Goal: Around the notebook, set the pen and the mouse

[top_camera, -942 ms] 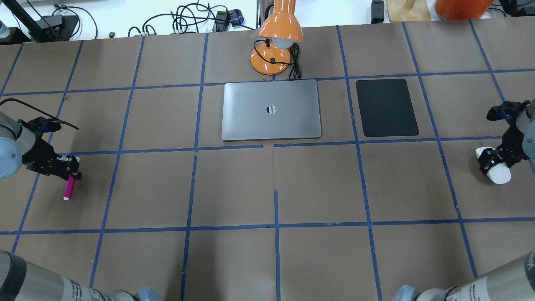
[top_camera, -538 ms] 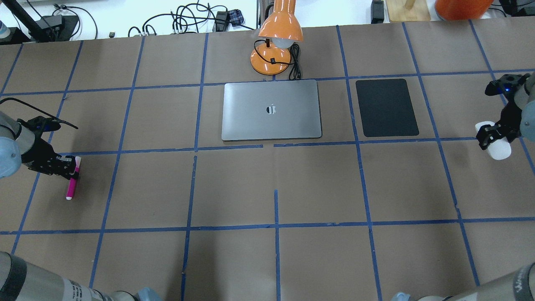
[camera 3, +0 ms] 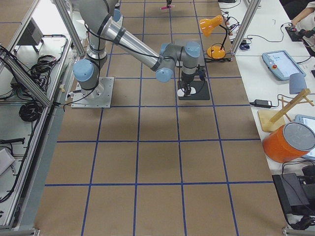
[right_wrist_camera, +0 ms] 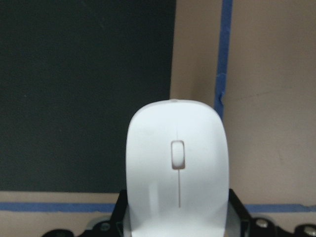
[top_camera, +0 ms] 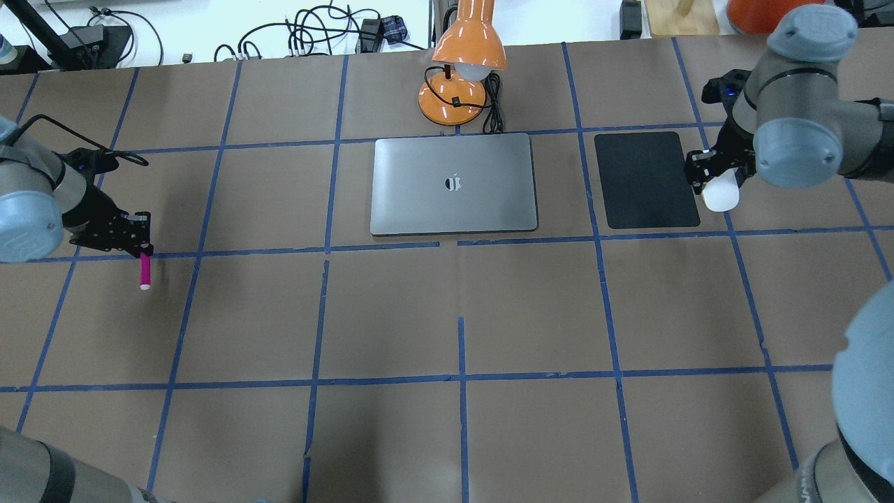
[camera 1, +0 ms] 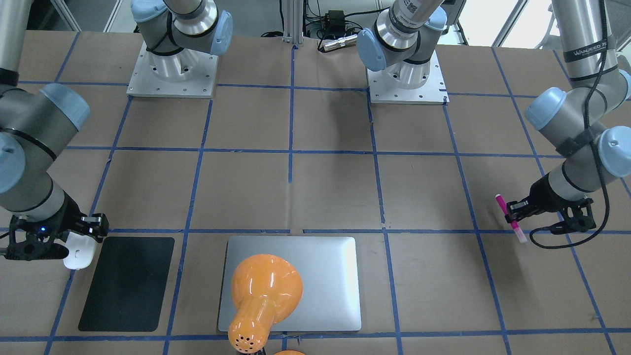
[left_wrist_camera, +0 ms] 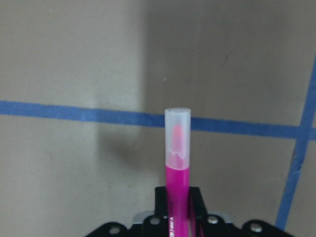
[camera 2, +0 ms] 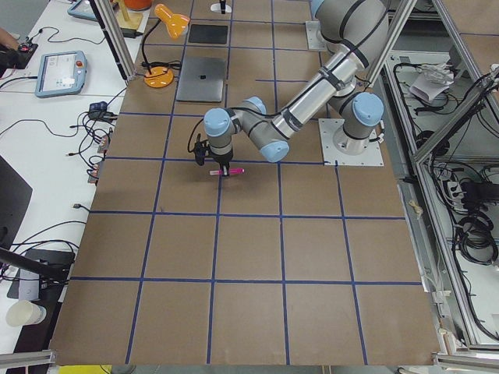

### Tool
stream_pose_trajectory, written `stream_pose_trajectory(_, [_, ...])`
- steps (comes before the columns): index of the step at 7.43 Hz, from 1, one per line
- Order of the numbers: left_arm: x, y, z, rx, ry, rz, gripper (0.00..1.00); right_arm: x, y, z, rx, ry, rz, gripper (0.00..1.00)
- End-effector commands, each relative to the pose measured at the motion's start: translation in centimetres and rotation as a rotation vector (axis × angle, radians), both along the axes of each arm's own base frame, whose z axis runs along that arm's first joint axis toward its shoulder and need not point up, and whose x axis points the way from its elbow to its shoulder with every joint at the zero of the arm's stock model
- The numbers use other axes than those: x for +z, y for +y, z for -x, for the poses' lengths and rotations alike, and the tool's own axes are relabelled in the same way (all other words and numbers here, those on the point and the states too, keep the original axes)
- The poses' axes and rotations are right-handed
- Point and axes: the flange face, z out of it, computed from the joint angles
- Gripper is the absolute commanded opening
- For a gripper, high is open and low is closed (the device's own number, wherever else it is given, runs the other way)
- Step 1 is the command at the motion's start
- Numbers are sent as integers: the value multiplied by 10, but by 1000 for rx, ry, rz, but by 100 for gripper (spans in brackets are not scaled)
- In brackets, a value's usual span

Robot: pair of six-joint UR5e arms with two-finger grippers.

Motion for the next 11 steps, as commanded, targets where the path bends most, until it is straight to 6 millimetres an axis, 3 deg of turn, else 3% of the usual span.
stream_pose_trajectory(1, [13, -25, 93, 166, 8, 24, 0, -7, -63, -15, -43, -88, -17, 51])
stream_pose_trajectory(2, [19, -28, 137, 247, 60, 35, 0, -24, -67, -18, -101, -110, -79, 48])
stream_pose_trajectory(4, [17, -25, 233, 441, 66, 13, 0, -35, -64, -42, -97, -122, -109, 48])
stream_pose_trajectory(6, [13, -14, 302, 500, 56, 1, 0, -42, -58, -51, -86, -118, -142, 49])
stream_pose_trajectory(9, [12, -13, 318, 495, 67, -1, 0, -49, -56, -52, -87, -127, -156, 61])
stream_pose_trajectory(10, [11, -6, 331, 532, 67, -8, 0, -58, -55, -52, -87, -126, -170, 62])
stream_pose_trajectory(11, [10, 5, 366, 652, 60, -18, 0, -58, -55, -51, -87, -117, -170, 68])
